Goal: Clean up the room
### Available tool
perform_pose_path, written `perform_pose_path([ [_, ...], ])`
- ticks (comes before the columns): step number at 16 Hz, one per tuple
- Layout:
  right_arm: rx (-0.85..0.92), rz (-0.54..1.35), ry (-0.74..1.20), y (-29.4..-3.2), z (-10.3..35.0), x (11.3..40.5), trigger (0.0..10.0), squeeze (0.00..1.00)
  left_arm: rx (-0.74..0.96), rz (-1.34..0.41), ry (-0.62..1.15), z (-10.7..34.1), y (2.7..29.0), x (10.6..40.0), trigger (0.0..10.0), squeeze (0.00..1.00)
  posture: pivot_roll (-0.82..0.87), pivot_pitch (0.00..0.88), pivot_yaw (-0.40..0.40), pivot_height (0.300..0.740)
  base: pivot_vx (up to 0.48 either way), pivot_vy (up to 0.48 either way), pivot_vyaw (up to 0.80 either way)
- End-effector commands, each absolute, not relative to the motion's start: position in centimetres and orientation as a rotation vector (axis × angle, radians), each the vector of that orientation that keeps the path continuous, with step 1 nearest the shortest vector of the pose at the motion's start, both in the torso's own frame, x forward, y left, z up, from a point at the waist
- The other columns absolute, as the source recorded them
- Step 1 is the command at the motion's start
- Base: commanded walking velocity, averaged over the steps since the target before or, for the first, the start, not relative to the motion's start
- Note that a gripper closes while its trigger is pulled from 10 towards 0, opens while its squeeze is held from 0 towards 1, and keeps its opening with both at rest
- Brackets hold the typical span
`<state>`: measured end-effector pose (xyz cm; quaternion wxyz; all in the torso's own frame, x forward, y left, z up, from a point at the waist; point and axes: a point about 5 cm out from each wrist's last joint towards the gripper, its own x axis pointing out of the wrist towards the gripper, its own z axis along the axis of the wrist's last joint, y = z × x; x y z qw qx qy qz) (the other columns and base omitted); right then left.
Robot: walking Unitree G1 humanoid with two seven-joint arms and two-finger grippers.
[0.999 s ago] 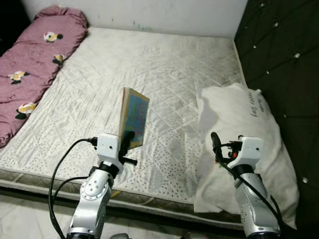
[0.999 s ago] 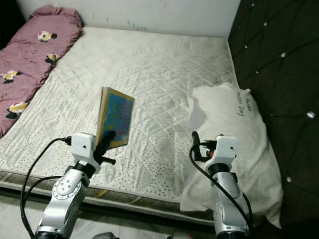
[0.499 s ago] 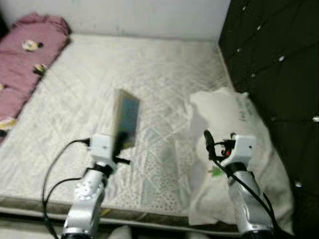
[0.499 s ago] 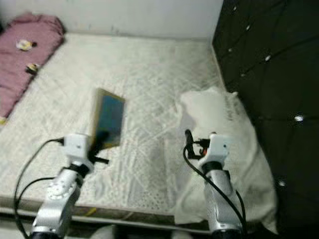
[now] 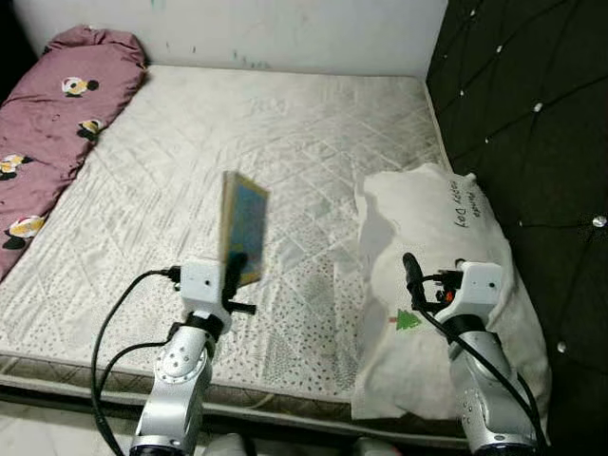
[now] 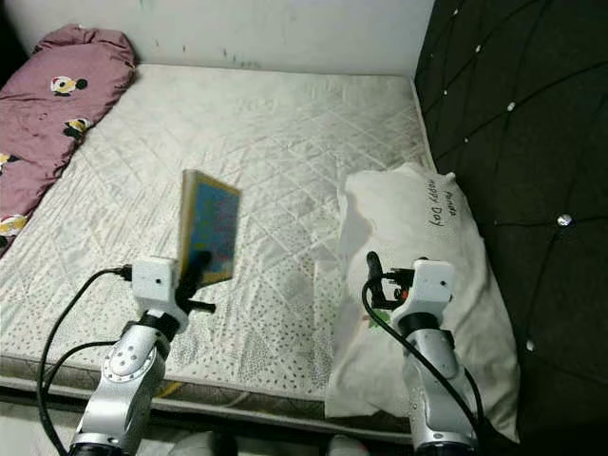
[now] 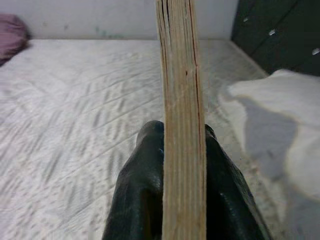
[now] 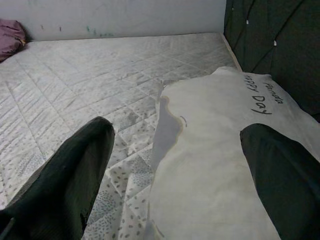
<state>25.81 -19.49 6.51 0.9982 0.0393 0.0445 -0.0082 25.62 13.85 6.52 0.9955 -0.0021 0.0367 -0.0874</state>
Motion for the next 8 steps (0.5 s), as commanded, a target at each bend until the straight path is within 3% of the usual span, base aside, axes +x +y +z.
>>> perform_pose_path([
  [1, 0.079, -0.008, 0.088, -19.4, 6.7, 25.9, 10.0, 0.00, 0.018, -0.152, 0.033, 7.0, 14.3, 25.9, 10.0, 0.00, -0.06, 0.082, 0.013, 0.740, 0.000, 0.000, 0.00],
  [8, 0.079, 0.012, 0.089, -18.8, 6.6, 25.3, 10.0, 0.00, 0.024, -0.122, 0.038, 6.6, 15.5, 25.0, 10.0, 0.00, -0.05, 0.107, 0.019, 0.736, 0.000, 0.000, 0.00],
])
